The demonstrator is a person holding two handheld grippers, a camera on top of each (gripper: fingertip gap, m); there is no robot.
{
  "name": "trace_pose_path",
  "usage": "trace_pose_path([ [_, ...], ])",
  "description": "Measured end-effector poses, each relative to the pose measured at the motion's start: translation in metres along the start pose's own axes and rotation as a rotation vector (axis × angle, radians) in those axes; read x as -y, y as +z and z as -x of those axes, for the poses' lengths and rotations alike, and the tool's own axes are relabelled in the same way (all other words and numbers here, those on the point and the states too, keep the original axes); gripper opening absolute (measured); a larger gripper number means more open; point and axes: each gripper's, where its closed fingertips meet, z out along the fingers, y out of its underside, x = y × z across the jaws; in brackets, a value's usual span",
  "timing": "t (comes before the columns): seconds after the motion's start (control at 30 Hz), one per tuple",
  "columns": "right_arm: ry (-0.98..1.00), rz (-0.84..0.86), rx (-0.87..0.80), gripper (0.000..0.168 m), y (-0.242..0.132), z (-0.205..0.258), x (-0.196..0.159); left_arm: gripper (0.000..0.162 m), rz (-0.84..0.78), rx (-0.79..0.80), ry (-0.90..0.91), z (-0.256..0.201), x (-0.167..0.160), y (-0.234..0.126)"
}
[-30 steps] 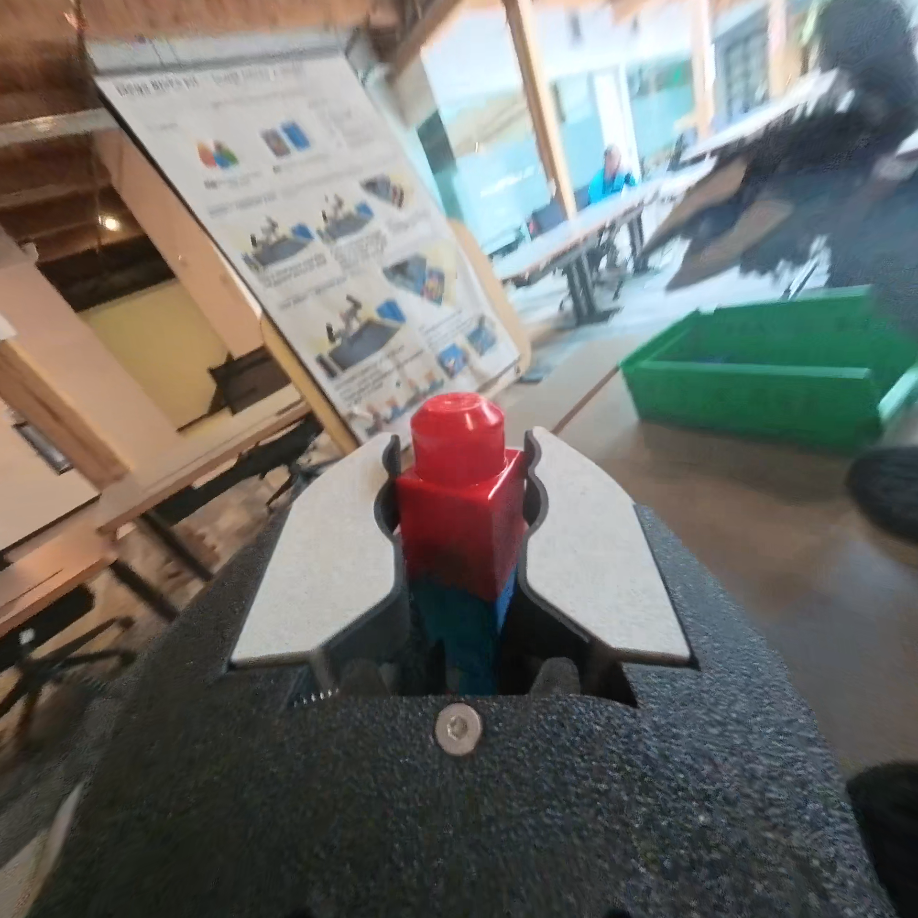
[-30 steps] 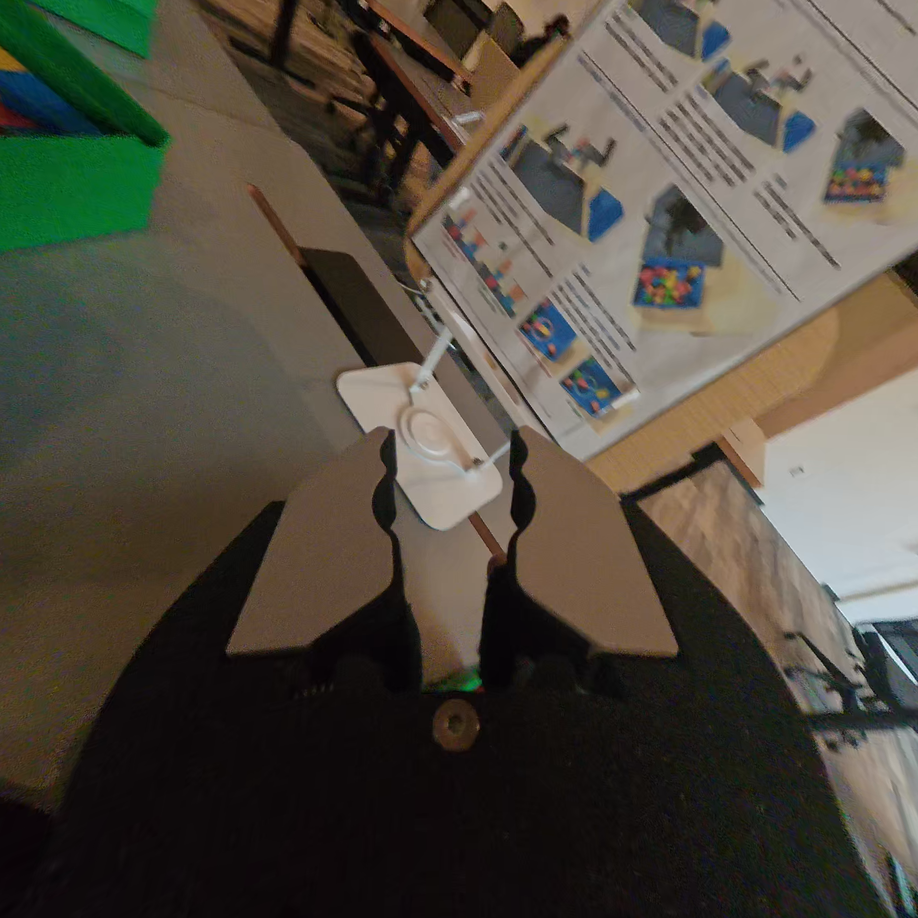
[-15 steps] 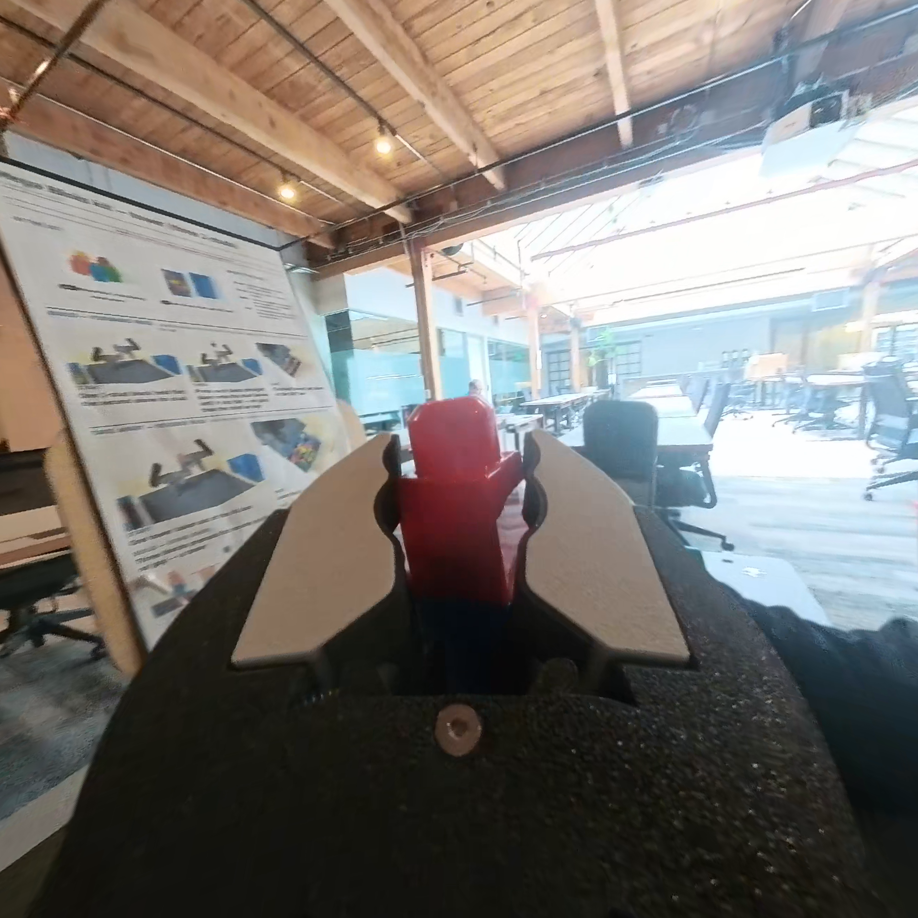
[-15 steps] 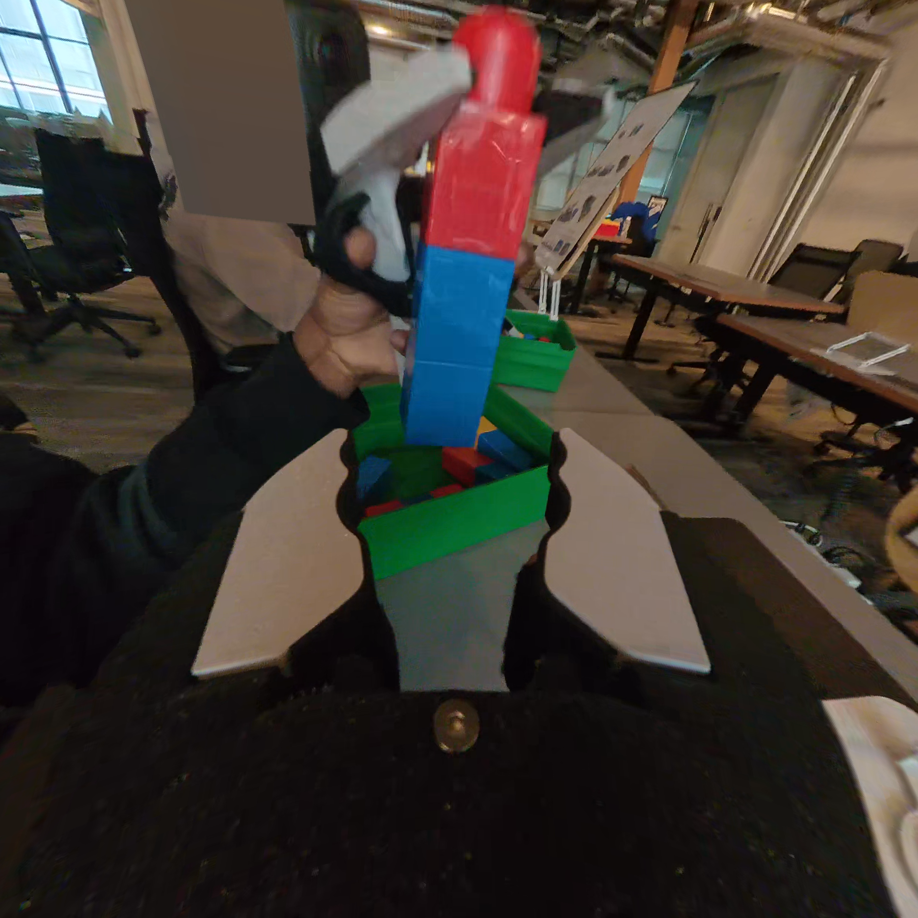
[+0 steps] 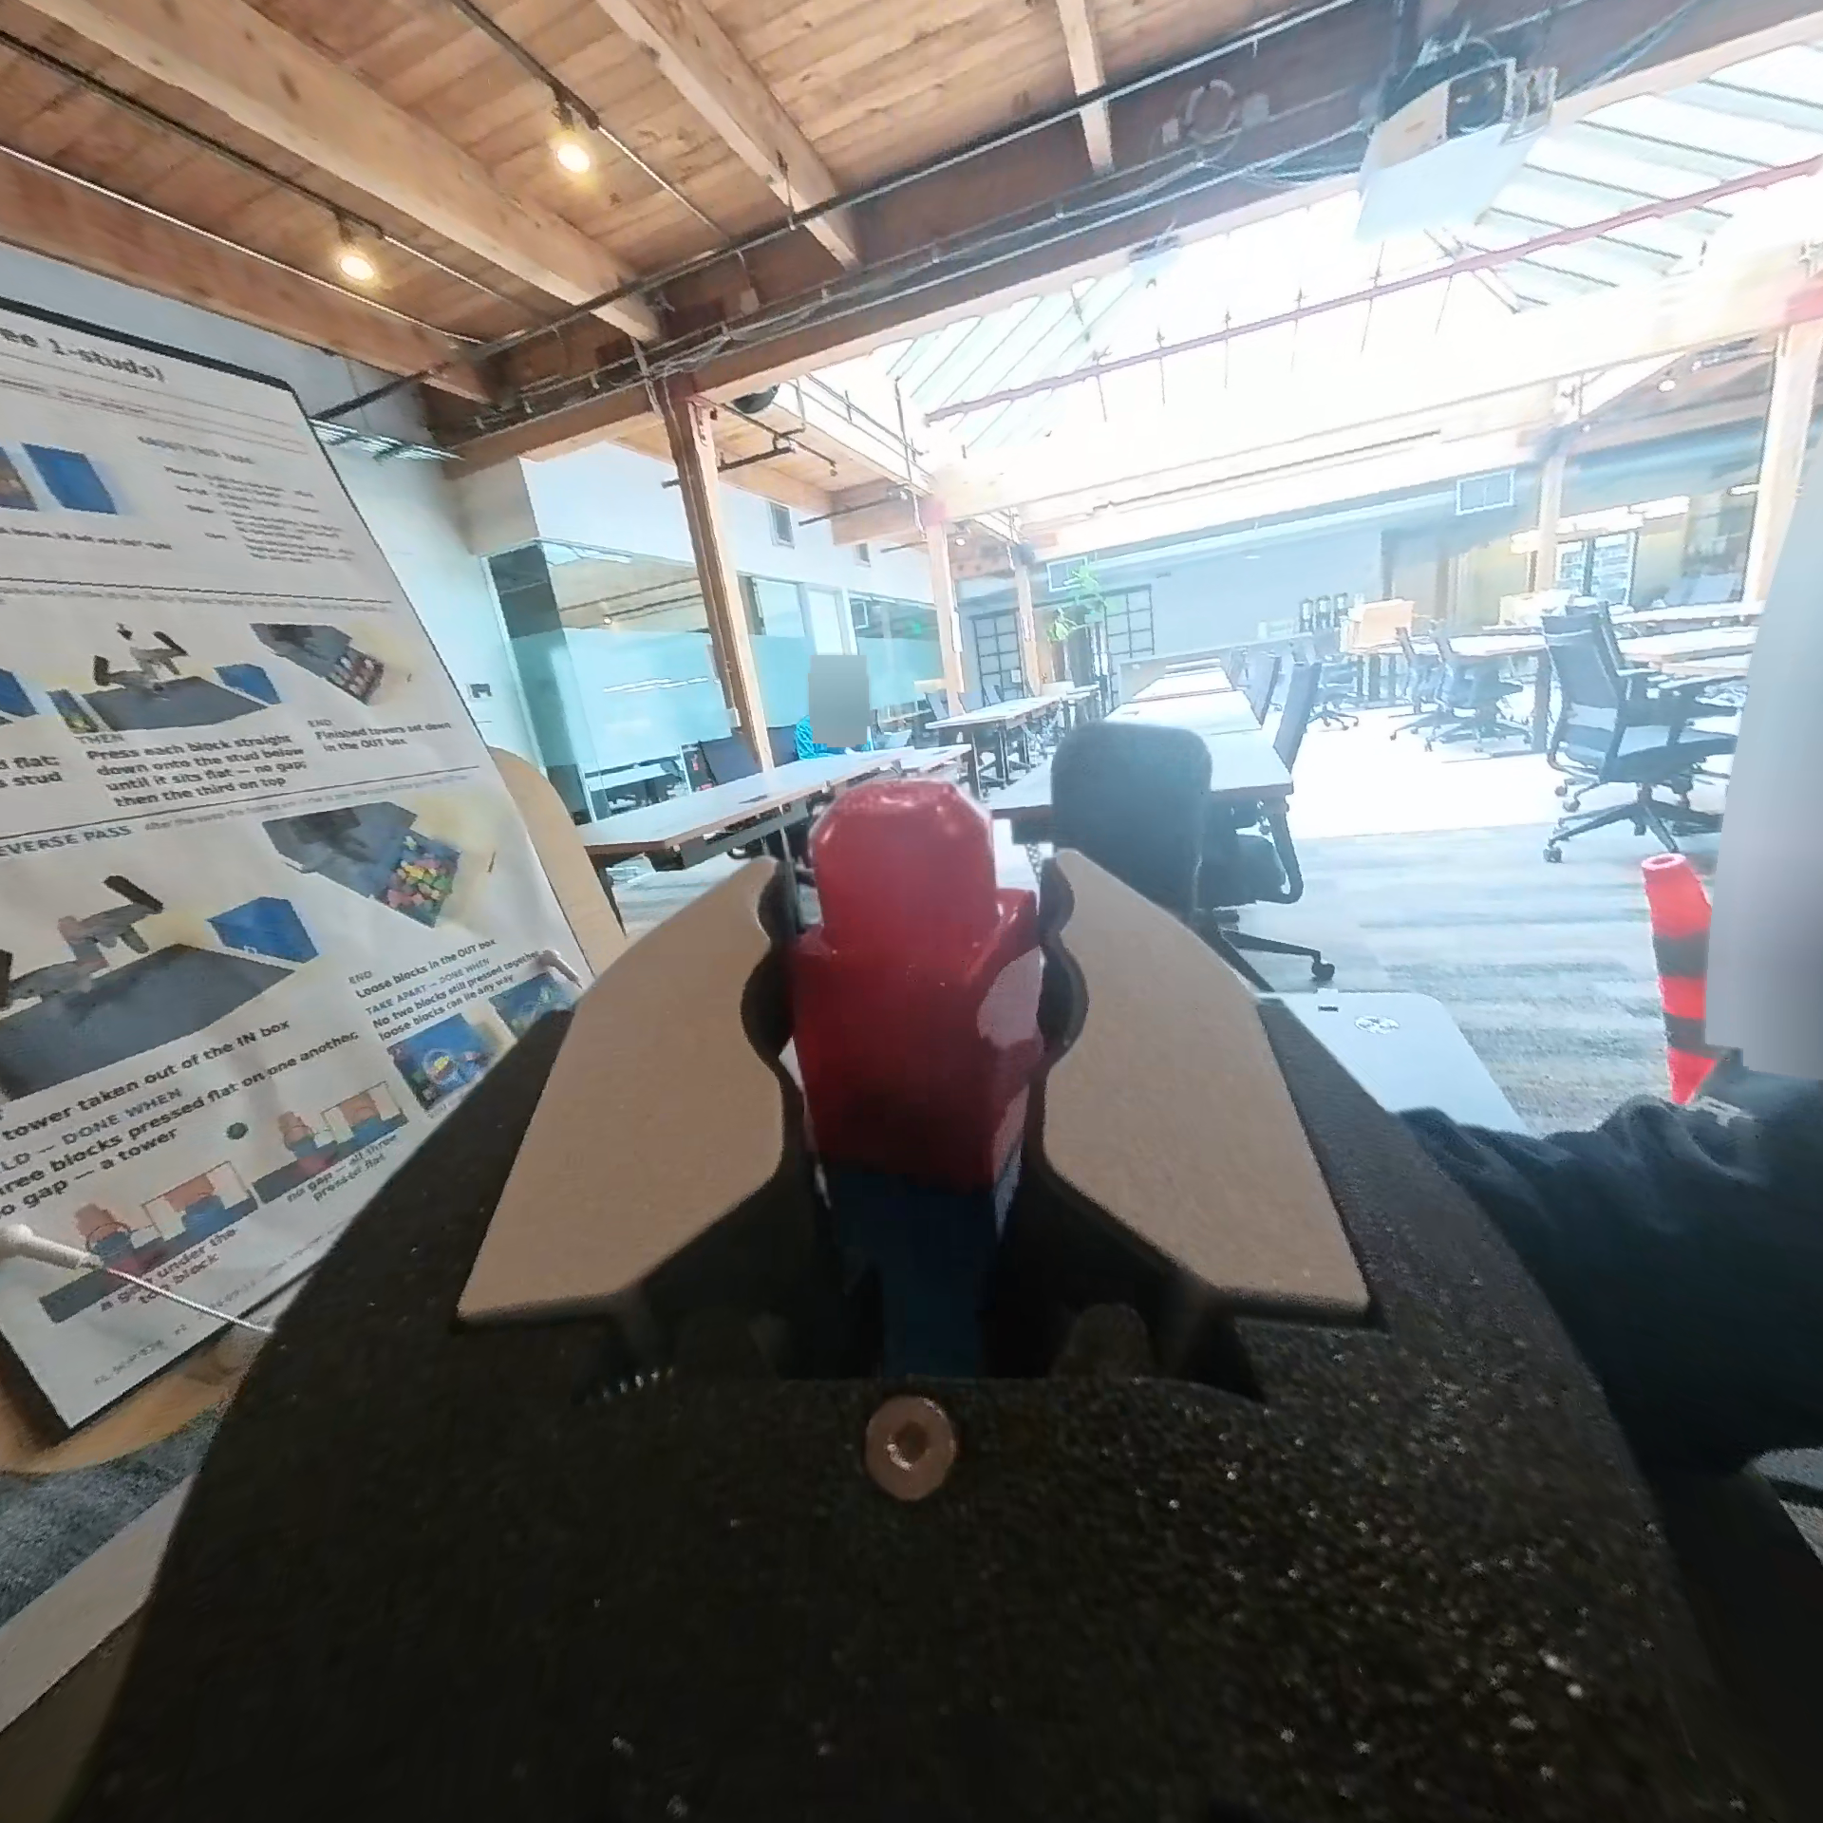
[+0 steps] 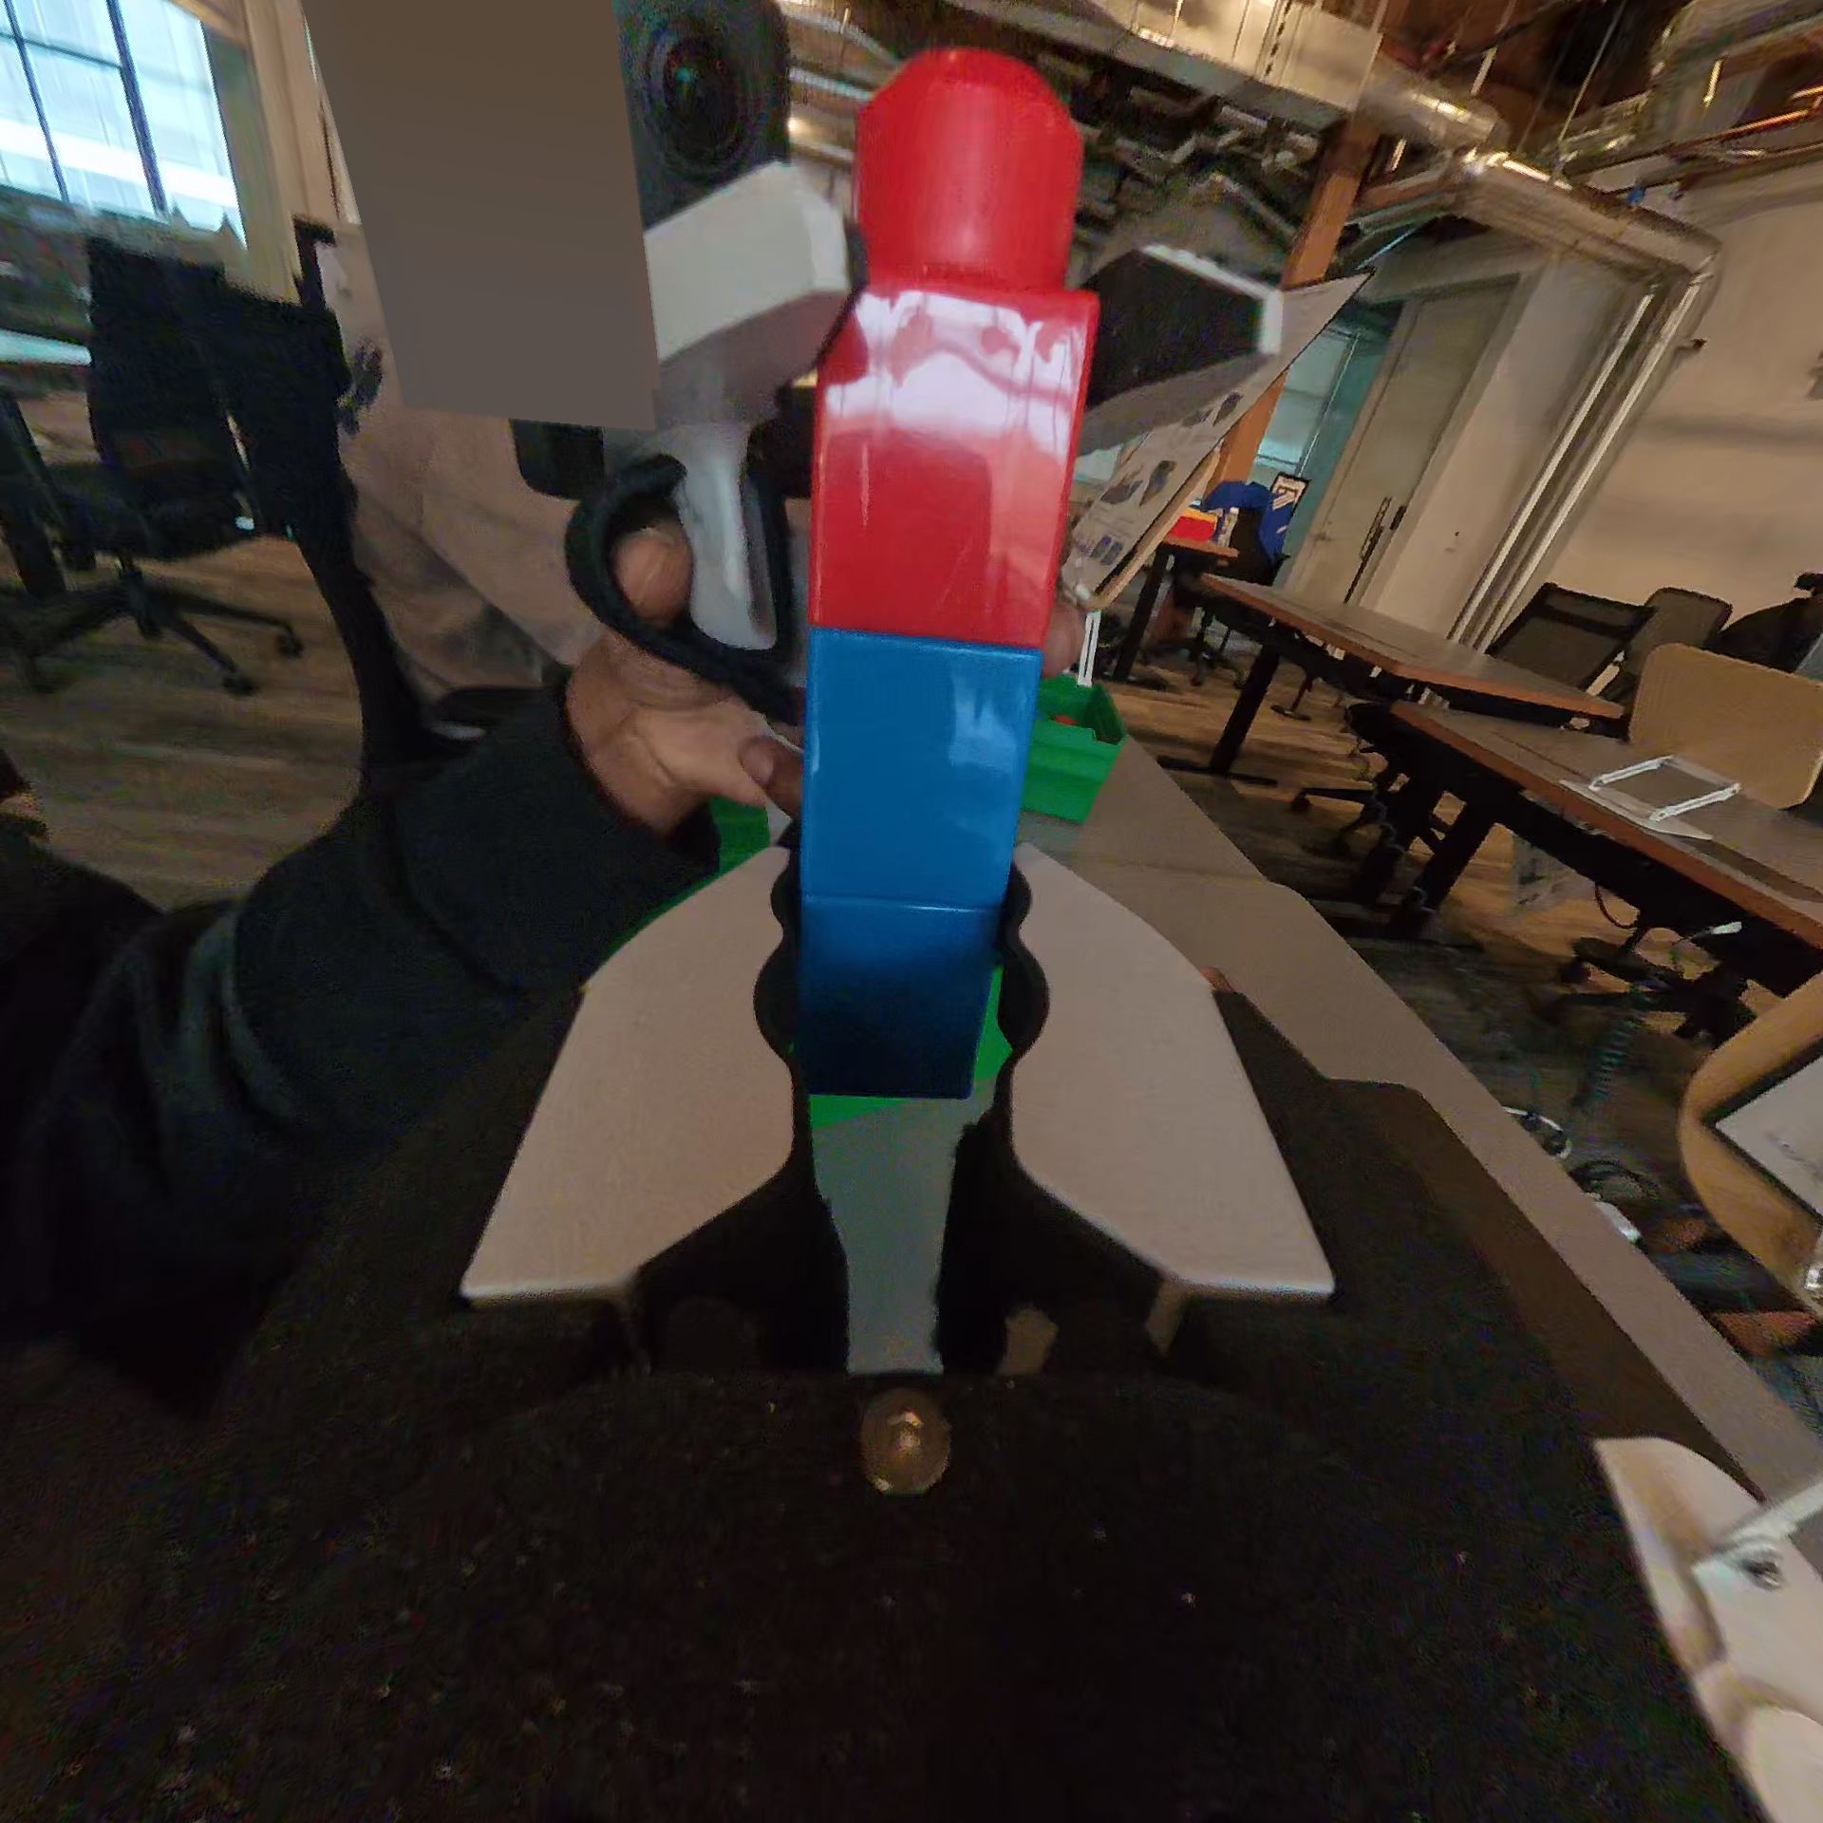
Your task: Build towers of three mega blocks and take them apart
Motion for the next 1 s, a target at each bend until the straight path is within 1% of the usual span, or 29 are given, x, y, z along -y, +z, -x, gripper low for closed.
trace_pose_path([
  [0.1, -0.042, 0.069, 0.007, 0.037, -0.009, -0.001, -0.002, 0.048, 0.053, -0.005, 0.04, -0.003, -0.006, -0.003],
  [0.17, -0.091, 0.118, 0.006, 0.037, -0.017, -0.002, -0.004, 0.051, 0.13, -0.016, 0.091, -0.007, -0.015, -0.005],
  [0.3, -0.165, 0.216, 0.005, 0.036, -0.031, -0.003, -0.009, 0.07, 0.355, -0.034, 0.23, -0.012, -0.047, -0.014],
  [0.37, -0.218, 0.306, -0.008, 0.036, -0.039, -0.005, -0.017, 0.076, 0.442, -0.035, 0.3, -0.013, -0.06, -0.018],
  [0.43, -0.301, 0.438, -0.052, 0.036, -0.052, -0.013, -0.029, 0.079, 0.54, -0.016, 0.364, -0.01, -0.073, -0.024],
  [0.5, -0.394, 0.581, -0.109, 0.036, -0.067, -0.022, -0.04, 0.08, 0.658, 0.004, 0.465, -0.005, -0.086, -0.034],
  [0.6, -0.478, 0.735, -0.155, 0.036, -0.082, -0.03, -0.052, 0.076, 0.811, 0.0, 0.603, -0.006, -0.1, -0.046],
  [0.7, -0.499, 0.767, -0.147, 0.036, -0.081, -0.027, -0.055, 0.068, 0.827, 0.01, 0.683, -0.01, -0.101, -0.034],
  [0.77, -0.511, 0.797, -0.14, 0.036, -0.081, -0.026, -0.06, 0.067, 0.852, 0.012, 0.714, -0.012, -0.106, -0.025],
  [0.87, -0.535, 0.85, -0.146, 0.036, -0.081, -0.028, -0.066, 0.066, 0.93, -0.005, 0.779, -0.015, -0.119, -0.019],
  [1.0, -0.552, 0.881, -0.128, 0.036, -0.077, -0.025, -0.072, 0.064, 1.005, -0.027, 0.789, -0.018, -0.136, -0.012],
])
